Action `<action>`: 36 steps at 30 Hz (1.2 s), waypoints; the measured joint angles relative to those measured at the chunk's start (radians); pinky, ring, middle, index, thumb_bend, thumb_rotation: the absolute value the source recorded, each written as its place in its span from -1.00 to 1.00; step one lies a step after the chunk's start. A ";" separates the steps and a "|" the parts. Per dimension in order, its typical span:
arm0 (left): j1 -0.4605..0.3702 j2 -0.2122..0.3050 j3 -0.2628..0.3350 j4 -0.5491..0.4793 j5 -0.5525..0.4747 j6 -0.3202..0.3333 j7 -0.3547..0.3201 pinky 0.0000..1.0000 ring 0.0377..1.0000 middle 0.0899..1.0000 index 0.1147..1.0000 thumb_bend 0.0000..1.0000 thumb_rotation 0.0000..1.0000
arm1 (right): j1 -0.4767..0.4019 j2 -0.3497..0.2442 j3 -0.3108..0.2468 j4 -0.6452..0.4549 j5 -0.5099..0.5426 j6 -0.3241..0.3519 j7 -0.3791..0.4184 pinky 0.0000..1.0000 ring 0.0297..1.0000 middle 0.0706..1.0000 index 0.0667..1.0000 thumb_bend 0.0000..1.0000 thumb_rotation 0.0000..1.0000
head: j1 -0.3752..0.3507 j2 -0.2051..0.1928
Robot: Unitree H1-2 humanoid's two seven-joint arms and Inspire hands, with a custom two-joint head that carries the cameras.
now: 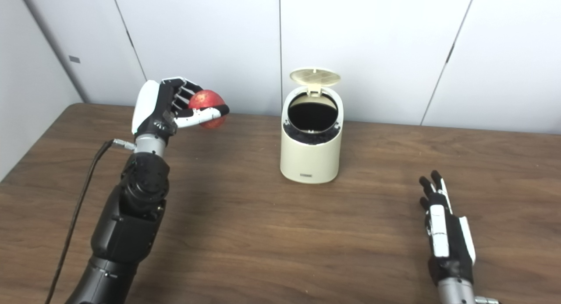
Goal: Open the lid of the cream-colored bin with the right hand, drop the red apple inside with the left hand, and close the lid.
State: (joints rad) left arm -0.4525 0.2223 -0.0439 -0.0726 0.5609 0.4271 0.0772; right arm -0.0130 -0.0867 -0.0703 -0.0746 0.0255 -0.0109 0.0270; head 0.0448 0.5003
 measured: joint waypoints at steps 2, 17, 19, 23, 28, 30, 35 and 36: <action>-0.004 -0.023 -0.017 -0.009 0.002 -0.027 0.002 -0.30 -0.26 -0.20 -0.11 0.00 -1.00 | -0.010 0.007 0.004 0.011 -0.014 -0.003 -0.009 0.97 0.97 0.88 0.98 0.15 1.00 | -0.019 -0.012; -0.063 -0.159 -0.117 -0.007 0.030 -0.137 0.038 -0.31 -0.22 -0.17 -0.10 -0.05 -1.00 | -0.020 0.021 0.017 0.024 -0.057 -0.032 -0.034 0.89 0.96 0.90 0.97 0.01 1.00 | -0.055 -0.049; -0.071 -0.176 -0.124 -0.003 0.030 -0.153 0.046 -0.31 -0.22 -0.15 -0.10 -0.05 -1.00 | -0.020 0.022 0.018 0.024 -0.058 -0.033 -0.036 0.91 0.97 0.90 0.97 0.02 1.00 | -0.057 -0.052; -0.077 -0.193 -0.137 0.000 0.048 -0.180 0.072 -0.31 -0.21 -0.13 -0.10 -0.05 -1.00 | -0.021 0.023 0.022 0.024 -0.062 -0.035 -0.038 0.92 0.96 0.89 0.96 0.05 1.00 | -0.062 -0.062; -0.081 -0.196 -0.152 0.013 0.060 -0.208 0.079 -0.29 -0.22 -0.14 -0.10 -0.05 -1.00 | -0.021 0.030 0.023 0.024 -0.063 -0.035 -0.040 0.90 0.95 0.89 0.97 0.10 1.00 | -0.056 -0.063; -0.089 -0.200 -0.157 0.025 0.070 -0.210 0.082 -0.28 -0.21 -0.13 -0.10 -0.05 -1.00 | -0.021 0.030 0.025 0.024 -0.074 -0.035 -0.041 0.90 0.95 0.88 0.96 0.11 1.00 | -0.056 -0.063; -0.095 -0.213 -0.165 0.049 0.087 -0.231 0.105 -0.31 -0.20 -0.11 -0.09 -0.05 -1.00 | -0.020 0.032 0.026 0.019 -0.077 -0.034 -0.041 0.91 0.96 0.90 0.98 0.02 1.00 | -0.048 -0.055; -0.095 -0.214 -0.166 0.054 0.087 -0.241 0.107 -0.32 -0.20 -0.10 -0.09 -0.05 -1.00 | -0.019 0.032 0.026 0.019 -0.077 -0.034 -0.041 0.91 0.97 0.91 0.98 0.04 1.00 | -0.048 -0.055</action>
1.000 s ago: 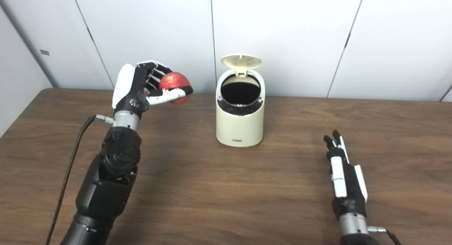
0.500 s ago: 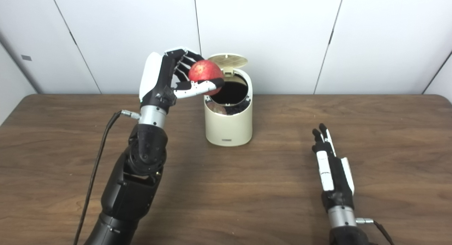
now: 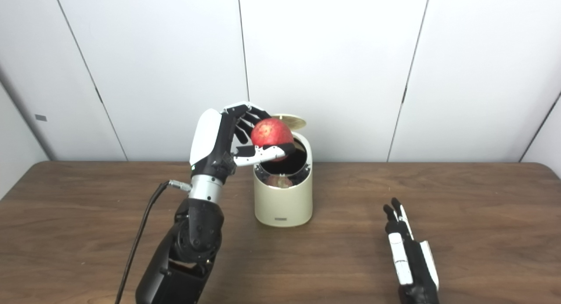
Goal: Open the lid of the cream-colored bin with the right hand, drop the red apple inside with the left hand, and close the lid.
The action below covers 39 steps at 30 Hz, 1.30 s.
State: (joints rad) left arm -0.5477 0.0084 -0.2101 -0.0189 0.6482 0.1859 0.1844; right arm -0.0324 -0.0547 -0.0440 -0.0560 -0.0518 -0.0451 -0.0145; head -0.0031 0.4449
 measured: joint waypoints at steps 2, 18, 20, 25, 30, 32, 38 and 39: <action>0.000 0.001 -0.001 0.010 0.002 -0.012 0.003 -0.31 -0.20 -0.10 -0.09 -0.05 -1.00 | 0.002 0.000 0.001 -0.002 0.000 0.000 0.000 0.91 0.97 0.90 0.98 0.04 1.00 | 0.002 0.005; 0.008 0.016 -0.007 0.018 0.038 -0.015 0.004 -0.28 -0.21 -0.09 -0.10 -0.05 -1.00 | 0.006 0.000 0.001 -0.008 0.002 0.002 0.001 0.90 0.96 0.90 0.98 0.06 1.00 | 0.003 0.023; 0.008 0.016 -0.007 0.019 0.041 -0.015 0.005 -0.29 -0.21 -0.09 -0.10 -0.05 -1.00 | 0.006 0.000 0.001 -0.008 0.002 0.002 0.001 0.89 0.95 0.89 0.98 0.06 1.00 | 0.005 0.026; 0.003 0.025 -0.006 0.063 0.042 -0.027 0.011 -0.29 -0.19 -0.09 -0.11 -0.05 -1.00 | 0.006 0.001 0.001 -0.009 0.005 0.003 0.001 0.88 0.94 0.88 0.98 0.07 1.00 | 0.008 0.028; -0.010 0.032 0.003 0.103 0.035 -0.052 0.015 -0.36 -0.24 -0.13 -0.13 -0.05 -1.00 | 0.006 0.002 0.001 -0.008 0.001 0.002 -0.001 0.87 0.92 0.85 0.96 0.08 1.00 | 0.000 0.028; -0.020 0.033 0.007 0.125 0.034 -0.060 0.020 -0.38 -0.24 -0.11 -0.13 -0.05 -1.00 | 0.006 0.003 0.002 -0.008 -0.004 0.002 -0.001 0.86 0.91 0.84 0.96 0.08 1.00 | -0.011 0.029; -0.026 0.031 -0.004 0.182 0.038 -0.094 0.051 -0.31 -0.21 -0.10 -0.08 -0.05 -1.00 | 0.005 0.007 0.003 -0.008 -0.012 0.002 -0.002 0.88 0.90 0.83 0.97 0.05 1.00 | -0.017 0.031; -0.027 0.029 -0.004 0.193 0.038 -0.097 0.054 -0.31 -0.21 -0.09 -0.09 -0.05 -1.00 | 0.005 0.007 0.003 -0.008 -0.012 0.002 -0.002 0.87 0.90 0.82 0.96 0.04 1.00 | -0.017 0.031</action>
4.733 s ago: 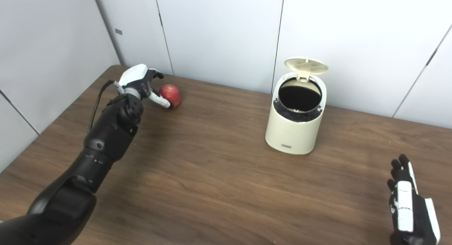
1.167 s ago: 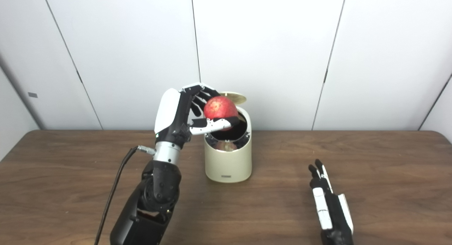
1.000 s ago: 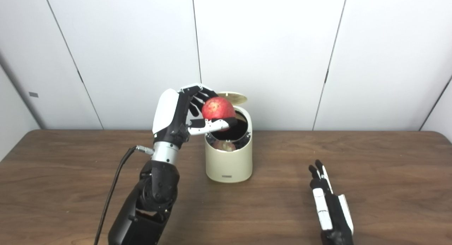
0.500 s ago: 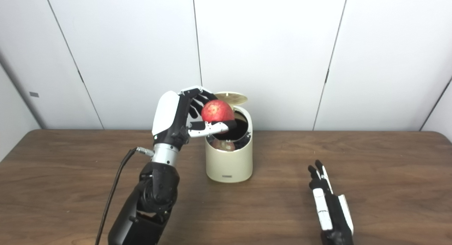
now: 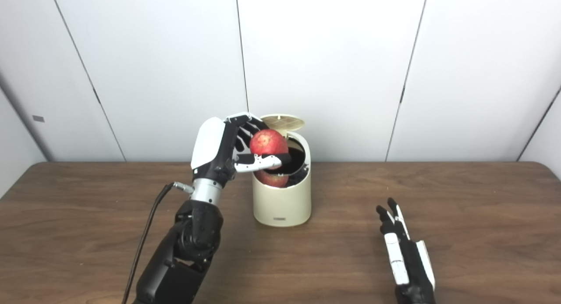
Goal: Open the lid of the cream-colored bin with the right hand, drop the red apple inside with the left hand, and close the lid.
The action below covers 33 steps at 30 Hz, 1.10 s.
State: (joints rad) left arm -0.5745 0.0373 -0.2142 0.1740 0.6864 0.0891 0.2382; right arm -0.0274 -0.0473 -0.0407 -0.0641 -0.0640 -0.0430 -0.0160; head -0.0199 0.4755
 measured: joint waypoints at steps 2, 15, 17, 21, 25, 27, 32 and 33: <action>0.000 -0.004 -0.001 0.017 -0.001 -0.008 0.005 -0.30 -0.22 -0.10 -0.09 -0.05 -1.00 | 0.000 0.000 0.000 0.000 -0.002 0.000 0.000 0.83 0.88 0.81 0.96 0.06 1.00 | 0.002 0.002; -0.006 -0.047 -0.006 0.066 0.003 -0.025 0.071 -0.28 -0.23 -0.15 -0.10 -0.05 -1.00 | 0.004 0.001 0.011 -0.008 -0.031 0.019 -0.003 0.82 0.84 0.74 0.95 0.03 1.00 | -0.005 0.011; -0.006 -0.047 -0.010 0.071 0.005 -0.026 0.077 -0.28 -0.23 -0.15 -0.10 -0.05 -1.00 | 0.006 0.002 0.011 -0.011 -0.031 0.025 -0.003 0.83 0.84 0.72 0.95 0.01 1.00 | -0.003 0.012; -0.007 -0.048 -0.010 0.095 0.004 -0.035 0.099 -0.29 -0.22 -0.13 -0.09 -0.05 -1.00 | 0.006 0.003 0.011 -0.011 -0.024 0.025 -0.002 0.83 0.80 0.69 0.96 -0.02 1.00 | -0.003 0.012; -0.007 -0.049 -0.010 0.113 0.000 -0.048 0.116 -0.27 -0.21 -0.10 -0.10 -0.05 -1.00 | 0.007 0.000 0.014 -0.012 -0.020 0.025 0.002 0.80 0.76 0.67 0.96 -0.02 1.00 | 0.015 0.015; -0.007 -0.049 -0.010 0.119 0.000 -0.054 0.123 -0.27 -0.19 -0.08 -0.10 -0.05 -1.00 | 0.010 -0.002 0.020 -0.016 -0.020 0.028 0.003 0.79 0.75 0.66 0.96 -0.02 1.00 | 0.018 0.021; -0.008 -0.051 -0.018 0.117 0.016 -0.023 0.126 -0.29 -0.13 0.00 -0.10 -0.05 -1.00 | 0.020 -0.003 0.027 -0.030 0.000 0.037 0.008 0.81 0.74 0.63 0.89 -0.04 1.00 | 0.018 0.021; -0.008 -0.051 -0.023 0.110 0.024 -0.008 0.122 -0.29 -0.11 0.02 -0.11 -0.05 -1.00 | 0.023 -0.003 0.029 -0.033 0.002 0.037 0.008 0.80 0.74 0.62 0.87 -0.05 1.00 | 0.018 0.021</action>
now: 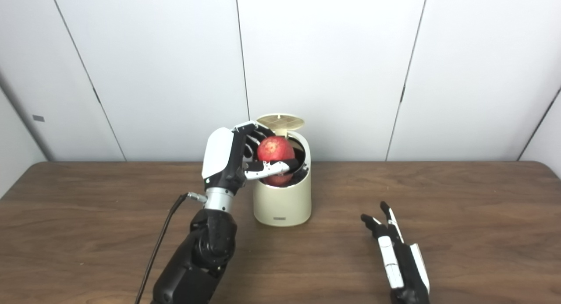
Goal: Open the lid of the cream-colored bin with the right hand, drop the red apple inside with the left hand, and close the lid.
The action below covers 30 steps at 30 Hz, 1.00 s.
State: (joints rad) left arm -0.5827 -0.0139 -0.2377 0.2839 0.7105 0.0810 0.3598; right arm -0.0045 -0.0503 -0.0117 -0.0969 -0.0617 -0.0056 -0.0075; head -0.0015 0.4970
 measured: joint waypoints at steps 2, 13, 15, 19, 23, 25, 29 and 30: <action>-0.002 0.001 -0.012 -0.009 0.026 0.040 -0.010 -0.07 0.12 0.02 -0.15 0.00 -1.00 | 0.005 -0.003 0.006 -0.005 0.001 0.000 0.002 0.77 0.72 0.60 0.84 -0.07 1.00 | 0.000 0.005; -0.019 0.020 -0.074 -0.038 0.113 0.149 -0.062 0.45 0.56 0.51 0.40 0.88 -0.99 | 0.010 -0.006 0.022 -0.017 -0.002 0.017 0.003 1.00 0.72 0.53 0.79 -0.06 1.00 | -0.006 0.009; -0.019 0.022 -0.080 -0.042 0.120 0.161 -0.066 0.42 0.59 0.58 0.45 0.94 -0.92 | 0.010 -0.006 0.023 -0.017 -0.008 0.017 0.002 0.98 0.70 0.50 0.76 -0.07 1.00 | -0.006 0.012; -0.026 0.029 -0.096 -0.052 0.145 0.183 -0.091 0.40 0.61 0.62 0.46 0.95 -0.90 | 0.009 -0.006 0.022 -0.017 0.004 0.019 0.003 0.84 0.68 0.48 0.74 -0.03 1.00 | -0.011 0.017; -0.025 0.031 -0.098 -0.070 0.149 0.202 -0.112 0.47 0.64 0.65 0.47 0.95 -0.87 | 0.005 -0.007 0.019 -0.021 0.007 0.033 0.000 0.77 0.63 0.46 0.67 -0.06 1.00 | -0.011 0.017; -0.025 0.031 -0.098 -0.078 0.149 0.213 -0.123 0.49 0.66 0.67 0.47 0.97 -0.86 | 0.000 -0.009 0.019 -0.027 0.005 0.045 0.000 0.78 0.61 0.45 0.64 -0.08 1.00 | -0.011 0.017; -0.025 0.031 -0.098 -0.081 0.151 0.217 -0.127 0.48 0.66 0.67 0.46 1.00 -0.88 | 0.001 -0.009 0.021 -0.035 0.001 0.056 0.000 0.80 0.60 0.43 0.60 -0.09 1.00 | -0.012 0.017; -0.025 0.031 -0.098 -0.081 0.151 0.217 -0.128 0.47 0.66 0.67 0.46 1.00 -0.88 | 0.001 -0.008 0.021 -0.035 0.000 0.056 0.000 0.82 0.60 0.43 0.60 -0.10 1.00 | -0.012 0.017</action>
State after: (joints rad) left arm -0.6075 0.0171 -0.3356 0.2031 0.8620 0.2985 0.2318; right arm -0.0033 -0.0587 0.0097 -0.1320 -0.0615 0.0508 -0.0073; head -0.0138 0.5139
